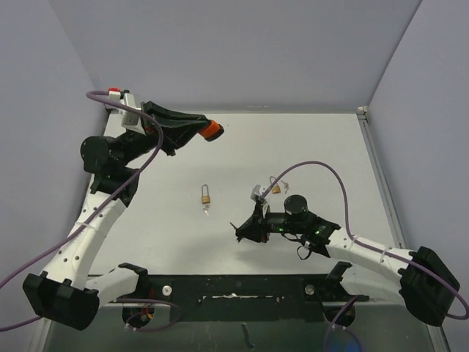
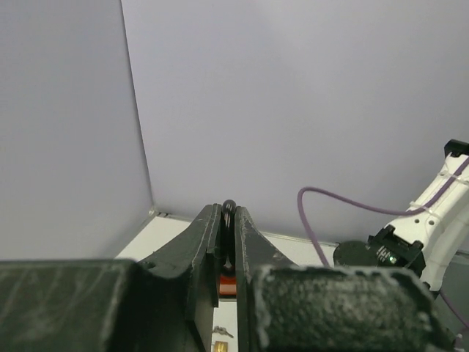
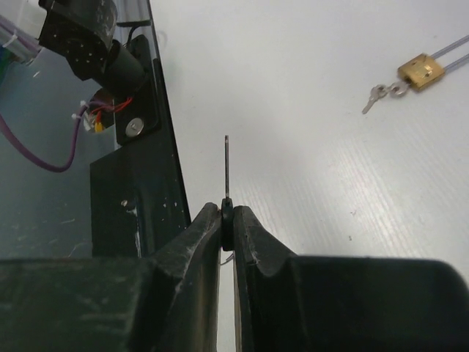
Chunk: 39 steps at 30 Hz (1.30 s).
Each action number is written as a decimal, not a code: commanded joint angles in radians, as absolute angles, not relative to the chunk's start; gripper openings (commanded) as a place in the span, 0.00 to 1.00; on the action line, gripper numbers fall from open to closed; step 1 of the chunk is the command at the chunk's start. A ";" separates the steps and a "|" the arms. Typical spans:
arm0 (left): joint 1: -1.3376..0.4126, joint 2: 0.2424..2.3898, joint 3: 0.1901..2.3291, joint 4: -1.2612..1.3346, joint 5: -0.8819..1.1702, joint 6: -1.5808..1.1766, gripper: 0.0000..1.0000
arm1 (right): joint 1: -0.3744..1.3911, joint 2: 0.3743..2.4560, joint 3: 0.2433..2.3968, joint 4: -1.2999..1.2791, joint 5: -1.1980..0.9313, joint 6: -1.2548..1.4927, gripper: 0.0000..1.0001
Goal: Lock with the key
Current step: Lock the lock, then place the lock at the center of the board.
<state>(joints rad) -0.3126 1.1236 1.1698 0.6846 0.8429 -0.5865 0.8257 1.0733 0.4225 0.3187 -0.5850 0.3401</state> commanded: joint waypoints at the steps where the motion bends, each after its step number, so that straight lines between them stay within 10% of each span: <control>1: -0.313 1.115 1.126 0.618 0.815 -0.546 0.00 | 0.829 0.981 0.504 0.257 -0.449 0.274 0.00; 10: -0.318 1.203 0.969 0.437 0.820 -0.487 0.00 | 0.766 0.886 0.576 0.091 -0.049 0.258 0.00; 39: -0.453 1.845 1.014 0.524 0.686 -0.351 0.00 | 0.566 1.403 0.796 0.196 -0.206 0.357 0.00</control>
<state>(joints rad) -0.4549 1.8133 0.9470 0.3771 0.6655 -0.3374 0.5808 1.3460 0.7204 0.1040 -0.1661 0.3359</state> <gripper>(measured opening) 0.064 0.096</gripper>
